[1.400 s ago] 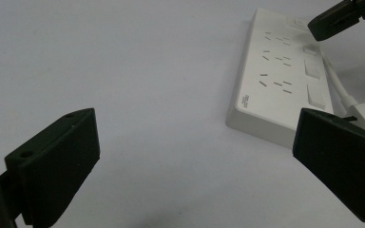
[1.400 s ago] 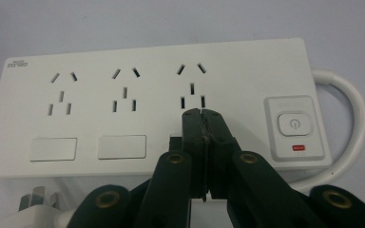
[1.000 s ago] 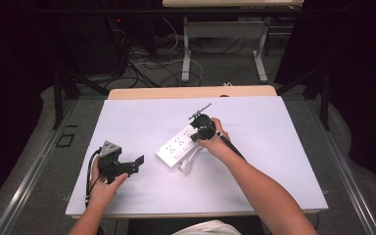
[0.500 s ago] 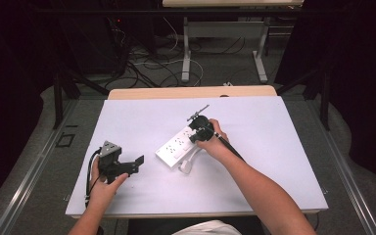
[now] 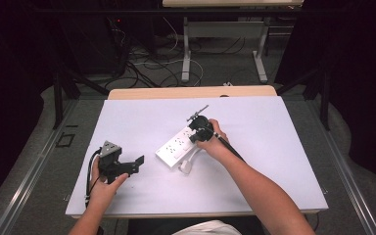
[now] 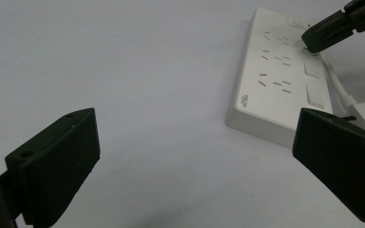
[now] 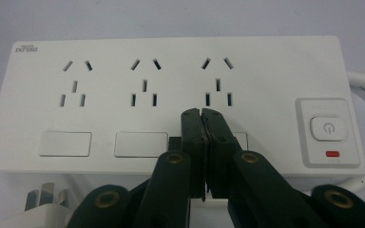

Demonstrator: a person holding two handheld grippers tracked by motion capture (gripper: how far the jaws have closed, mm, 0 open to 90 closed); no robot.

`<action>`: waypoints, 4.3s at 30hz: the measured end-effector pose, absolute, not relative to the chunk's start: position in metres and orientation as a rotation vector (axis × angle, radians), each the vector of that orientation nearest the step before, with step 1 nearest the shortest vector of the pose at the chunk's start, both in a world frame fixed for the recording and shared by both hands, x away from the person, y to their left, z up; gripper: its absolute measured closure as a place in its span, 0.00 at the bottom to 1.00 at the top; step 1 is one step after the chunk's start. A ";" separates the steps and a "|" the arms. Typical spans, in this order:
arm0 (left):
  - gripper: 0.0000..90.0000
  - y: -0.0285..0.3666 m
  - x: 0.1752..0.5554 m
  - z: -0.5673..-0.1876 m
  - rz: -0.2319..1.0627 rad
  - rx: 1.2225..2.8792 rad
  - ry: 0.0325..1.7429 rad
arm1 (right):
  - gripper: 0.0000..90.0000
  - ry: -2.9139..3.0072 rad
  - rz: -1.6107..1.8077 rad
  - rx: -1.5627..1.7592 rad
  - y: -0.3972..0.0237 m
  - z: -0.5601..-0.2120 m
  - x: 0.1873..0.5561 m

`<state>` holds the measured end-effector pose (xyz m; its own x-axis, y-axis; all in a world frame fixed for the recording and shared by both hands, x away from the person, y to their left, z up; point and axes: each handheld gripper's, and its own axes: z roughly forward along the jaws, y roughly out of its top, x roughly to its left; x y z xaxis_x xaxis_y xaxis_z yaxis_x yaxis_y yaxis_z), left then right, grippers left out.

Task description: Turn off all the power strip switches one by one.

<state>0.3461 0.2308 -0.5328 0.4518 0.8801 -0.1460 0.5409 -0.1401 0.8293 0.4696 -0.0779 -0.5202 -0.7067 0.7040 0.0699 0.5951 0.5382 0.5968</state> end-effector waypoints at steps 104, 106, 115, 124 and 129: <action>0.02 0.231 0.346 -0.533 0.482 1.817 1.207 | 0.99 2.721 0.870 0.999 -0.055 -0.517 0.447; 0.02 0.231 0.346 -0.533 0.482 1.817 1.207 | 0.99 2.719 0.864 0.994 -0.055 -0.517 0.447; 0.02 0.230 0.346 -0.533 0.483 1.816 1.205 | 1.00 2.718 0.888 1.001 -0.055 -0.521 0.445; 0.02 0.231 0.346 -0.533 0.484 1.817 1.207 | 1.00 2.717 0.887 1.015 -0.056 -0.521 0.445; 0.02 0.231 0.346 -0.532 0.486 1.818 1.205 | 1.00 2.717 0.893 1.000 -0.056 -0.521 0.446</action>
<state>0.3457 0.2307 -0.5324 0.4535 0.8804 -0.1391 0.5381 -0.1460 0.8301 0.4455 -0.0561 -0.5211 -0.7764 0.6232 0.0939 0.5573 0.6093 0.5641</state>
